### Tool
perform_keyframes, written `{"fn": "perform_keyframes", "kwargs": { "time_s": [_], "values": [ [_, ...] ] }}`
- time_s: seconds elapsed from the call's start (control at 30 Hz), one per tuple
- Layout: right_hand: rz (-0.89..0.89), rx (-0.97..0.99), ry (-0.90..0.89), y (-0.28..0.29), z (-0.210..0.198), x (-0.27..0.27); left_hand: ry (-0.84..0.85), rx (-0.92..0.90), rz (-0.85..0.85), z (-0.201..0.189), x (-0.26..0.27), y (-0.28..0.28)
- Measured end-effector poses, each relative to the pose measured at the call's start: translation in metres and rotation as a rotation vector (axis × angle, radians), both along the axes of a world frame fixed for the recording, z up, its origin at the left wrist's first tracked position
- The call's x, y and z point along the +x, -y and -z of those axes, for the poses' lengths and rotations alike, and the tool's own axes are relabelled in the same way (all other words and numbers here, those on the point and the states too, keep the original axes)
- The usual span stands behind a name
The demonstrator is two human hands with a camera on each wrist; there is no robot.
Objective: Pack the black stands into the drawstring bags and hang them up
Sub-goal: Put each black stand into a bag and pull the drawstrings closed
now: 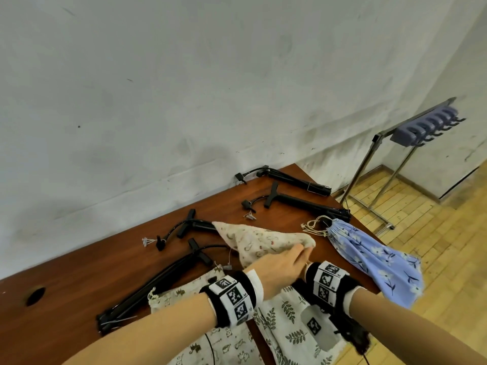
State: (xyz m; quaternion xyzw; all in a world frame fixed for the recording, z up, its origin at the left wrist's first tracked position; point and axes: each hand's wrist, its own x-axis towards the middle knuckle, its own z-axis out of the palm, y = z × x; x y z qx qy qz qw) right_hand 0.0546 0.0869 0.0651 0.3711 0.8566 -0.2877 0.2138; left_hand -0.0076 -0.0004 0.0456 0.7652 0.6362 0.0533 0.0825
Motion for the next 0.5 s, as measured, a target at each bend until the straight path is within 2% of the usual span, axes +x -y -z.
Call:
{"fn": "perform_keyframes", "kwargs": {
  "time_s": [0.07, 0.1, 0.13, 0.17, 0.2, 0.23, 0.27, 0.33, 0.43, 0.5],
  "values": [
    [0.150, -0.021, -0.183, 0.014, -0.008, -0.004, 0.131, -0.020, -0.061, 0.000, 0.001, -0.003],
    [0.180, -0.067, -0.164, 0.008, -0.003, 0.005, 0.212, -0.023, -0.082, -0.002, -0.002, -0.005],
    [0.340, -0.047, -0.183, 0.015, 0.003, 0.002, 0.271, 0.005, -0.093, -0.006, -0.005, -0.007],
    [0.603, -0.072, -0.359, 0.017, 0.006, -0.016, 0.301, 0.073, -0.102, -0.010, -0.010, -0.007],
    [0.698, -0.275, -0.581, 0.008, 0.007, -0.018, 0.303, 0.149, -0.112, -0.012, -0.015, -0.008],
    [0.675, -0.573, -0.678, -0.004, 0.002, -0.010, 0.299, 0.231, -0.141, -0.009, -0.021, -0.009],
    [0.700, -0.668, -0.593, -0.016, 0.003, 0.000, 0.274, 0.298, -0.197, -0.005, -0.027, -0.010],
    [0.818, -0.931, -0.705, -0.044, 0.004, 0.001, 0.255, 0.437, -0.366, 0.006, -0.040, -0.015],
    [0.828, -0.966, -0.668, -0.059, 0.003, 0.007, 0.494, 0.485, -0.563, 0.017, -0.059, -0.023],
    [0.827, -1.019, -0.670, -0.054, 0.003, 0.004, 0.606, 0.417, -0.535, 0.017, -0.066, -0.025]
  ]
}}
